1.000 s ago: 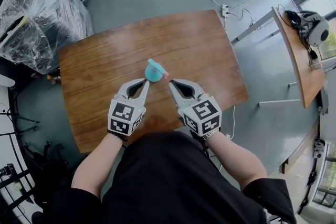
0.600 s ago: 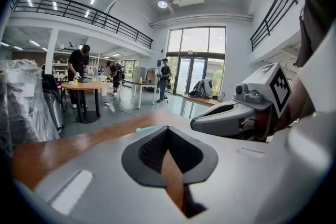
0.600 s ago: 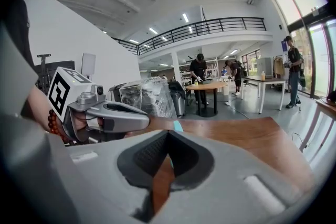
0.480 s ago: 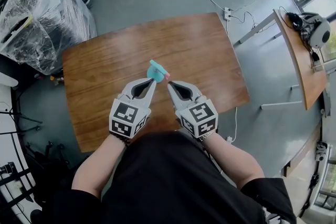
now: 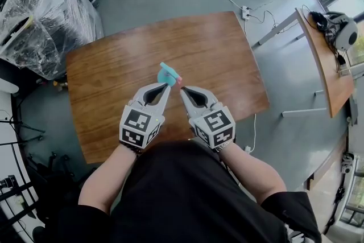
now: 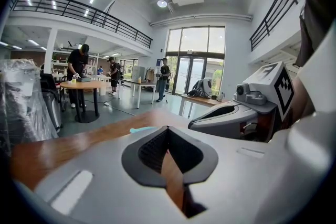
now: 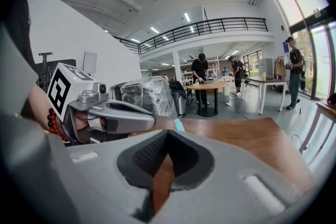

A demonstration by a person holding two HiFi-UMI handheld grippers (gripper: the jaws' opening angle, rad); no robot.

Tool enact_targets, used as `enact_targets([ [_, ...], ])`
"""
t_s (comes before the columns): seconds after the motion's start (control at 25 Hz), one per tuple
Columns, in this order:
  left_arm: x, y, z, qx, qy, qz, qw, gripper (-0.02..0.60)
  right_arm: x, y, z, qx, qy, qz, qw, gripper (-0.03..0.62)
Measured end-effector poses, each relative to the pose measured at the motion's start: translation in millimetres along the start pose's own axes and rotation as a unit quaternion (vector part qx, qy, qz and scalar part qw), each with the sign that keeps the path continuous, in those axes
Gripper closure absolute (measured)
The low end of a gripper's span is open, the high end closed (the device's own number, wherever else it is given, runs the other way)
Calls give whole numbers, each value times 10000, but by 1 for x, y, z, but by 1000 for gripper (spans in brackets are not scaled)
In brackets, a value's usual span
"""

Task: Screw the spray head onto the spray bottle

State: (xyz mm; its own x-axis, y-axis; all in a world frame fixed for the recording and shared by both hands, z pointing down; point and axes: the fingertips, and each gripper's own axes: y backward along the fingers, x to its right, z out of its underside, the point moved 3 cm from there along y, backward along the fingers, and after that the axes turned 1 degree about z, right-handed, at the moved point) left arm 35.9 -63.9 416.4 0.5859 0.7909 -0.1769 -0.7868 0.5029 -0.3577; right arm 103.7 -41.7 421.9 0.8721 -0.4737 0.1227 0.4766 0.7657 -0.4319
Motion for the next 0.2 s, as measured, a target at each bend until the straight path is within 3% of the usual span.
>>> enact_targets([
  [0.2,2,0,0,11,-3,-6,10000,568,1,1,0,-4,16,-10,10000,603],
])
